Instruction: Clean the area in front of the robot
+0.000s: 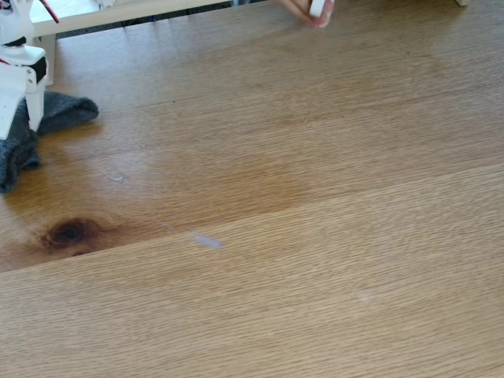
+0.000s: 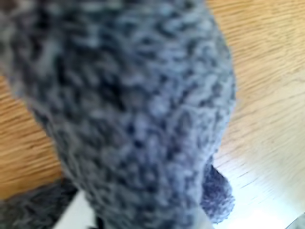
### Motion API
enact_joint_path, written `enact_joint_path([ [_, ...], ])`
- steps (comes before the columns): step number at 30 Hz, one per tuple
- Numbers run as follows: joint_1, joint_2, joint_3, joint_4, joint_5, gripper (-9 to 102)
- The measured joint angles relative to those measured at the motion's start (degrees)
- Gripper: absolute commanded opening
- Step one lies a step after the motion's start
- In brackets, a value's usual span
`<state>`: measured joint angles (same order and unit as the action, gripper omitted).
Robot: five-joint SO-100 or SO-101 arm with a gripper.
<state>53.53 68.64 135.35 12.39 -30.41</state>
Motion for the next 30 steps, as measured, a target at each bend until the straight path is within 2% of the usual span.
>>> enact_joint_path([
  [4,-4.13,7.82,0.09,8.96,6.68,0],
  [8,-13.80,20.57,0.18,18.11,13.18,0],
  [16,-42.45,45.53,0.18,40.25,26.37,0],
  [20,-56.87,48.08,0.18,45.44,33.40,0],
  [22,-62.58,46.85,0.26,43.15,35.33,0],
  [24,-65.92,43.15,0.26,37.44,36.39,0],
  [26,-66.88,37.71,0.26,28.56,36.65,0],
  [30,-66.45,24.79,0.26,4.66,33.13,0],
])
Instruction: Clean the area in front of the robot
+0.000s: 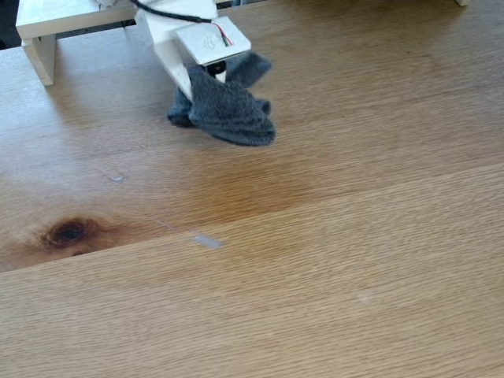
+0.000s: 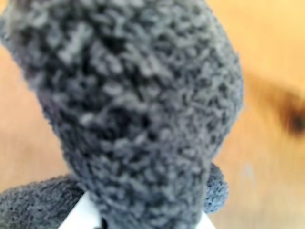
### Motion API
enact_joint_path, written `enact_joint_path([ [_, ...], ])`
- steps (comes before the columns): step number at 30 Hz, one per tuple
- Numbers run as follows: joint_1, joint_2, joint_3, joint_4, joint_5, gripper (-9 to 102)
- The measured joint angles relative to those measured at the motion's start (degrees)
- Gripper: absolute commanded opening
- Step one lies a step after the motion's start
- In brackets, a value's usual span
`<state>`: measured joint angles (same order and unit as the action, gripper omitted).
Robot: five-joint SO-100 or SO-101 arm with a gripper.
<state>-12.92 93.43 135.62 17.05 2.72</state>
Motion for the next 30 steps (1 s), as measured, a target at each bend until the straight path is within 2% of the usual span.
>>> enact_joint_path([
  [6,-0.09,-15.91,-0.09,-35.24,-7.91,0],
  [9,-0.79,-21.53,-3.08,-44.21,-9.49,0],
  [12,-1.32,-27.60,-10.11,-45.09,-10.02,0],
  [19,0.88,-46.14,-31.03,-39.11,-12.04,0],
  [30,7.03,-60.38,-48.08,-29.53,-17.23,0],
])
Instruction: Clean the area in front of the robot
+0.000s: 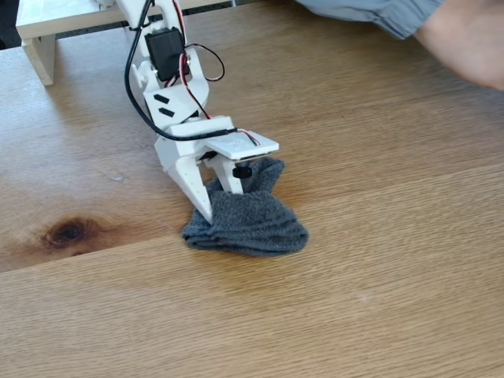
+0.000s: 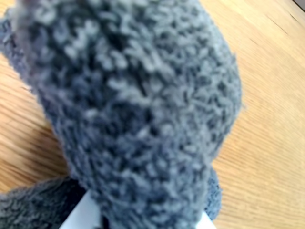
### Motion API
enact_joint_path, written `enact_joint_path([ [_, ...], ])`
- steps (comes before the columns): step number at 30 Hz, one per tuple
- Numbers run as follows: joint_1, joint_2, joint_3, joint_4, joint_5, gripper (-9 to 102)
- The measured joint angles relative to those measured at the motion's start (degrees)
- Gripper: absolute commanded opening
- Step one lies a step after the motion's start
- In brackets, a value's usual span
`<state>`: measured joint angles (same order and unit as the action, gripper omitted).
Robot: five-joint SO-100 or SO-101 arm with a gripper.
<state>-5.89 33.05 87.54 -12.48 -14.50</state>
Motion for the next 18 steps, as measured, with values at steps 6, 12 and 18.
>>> enact_joint_path([
  [6,2.99,-0.53,-3.08,7.38,-6.15,0],
  [12,9.58,1.76,-5.27,21.09,-10.90,0],
  [18,16.96,8.61,-5.98,43.24,-13.27,0],
])
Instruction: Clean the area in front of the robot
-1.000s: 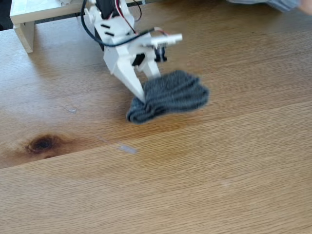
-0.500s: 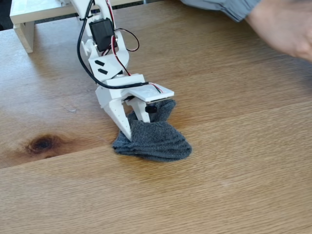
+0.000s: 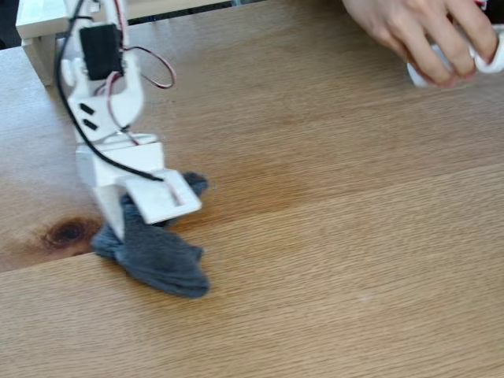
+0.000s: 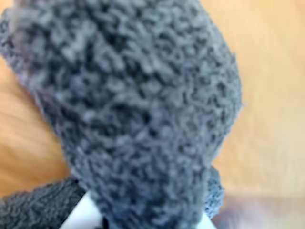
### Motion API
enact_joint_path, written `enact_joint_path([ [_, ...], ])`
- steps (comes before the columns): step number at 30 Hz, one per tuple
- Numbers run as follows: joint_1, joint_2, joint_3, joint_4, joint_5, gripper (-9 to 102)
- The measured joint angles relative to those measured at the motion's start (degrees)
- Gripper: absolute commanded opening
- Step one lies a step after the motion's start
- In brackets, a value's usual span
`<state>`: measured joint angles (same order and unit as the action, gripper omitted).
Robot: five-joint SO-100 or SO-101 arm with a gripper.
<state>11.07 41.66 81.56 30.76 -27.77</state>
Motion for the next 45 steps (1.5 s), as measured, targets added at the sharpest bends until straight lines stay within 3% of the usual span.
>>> enact_joint_path([
  [6,2.55,7.03,0.62,20.57,0.35,0],
  [16,3.87,18.54,1.05,28.13,8.61,0],
  [27,24.17,29.88,1.05,48.08,8.26,0],
  [30,27.77,28.21,1.05,47.81,10.55,0],
  [38,28.30,11.25,1.05,34.72,18.37,0],
  [45,24.08,7.65,0.79,34.19,22.76,0],
])
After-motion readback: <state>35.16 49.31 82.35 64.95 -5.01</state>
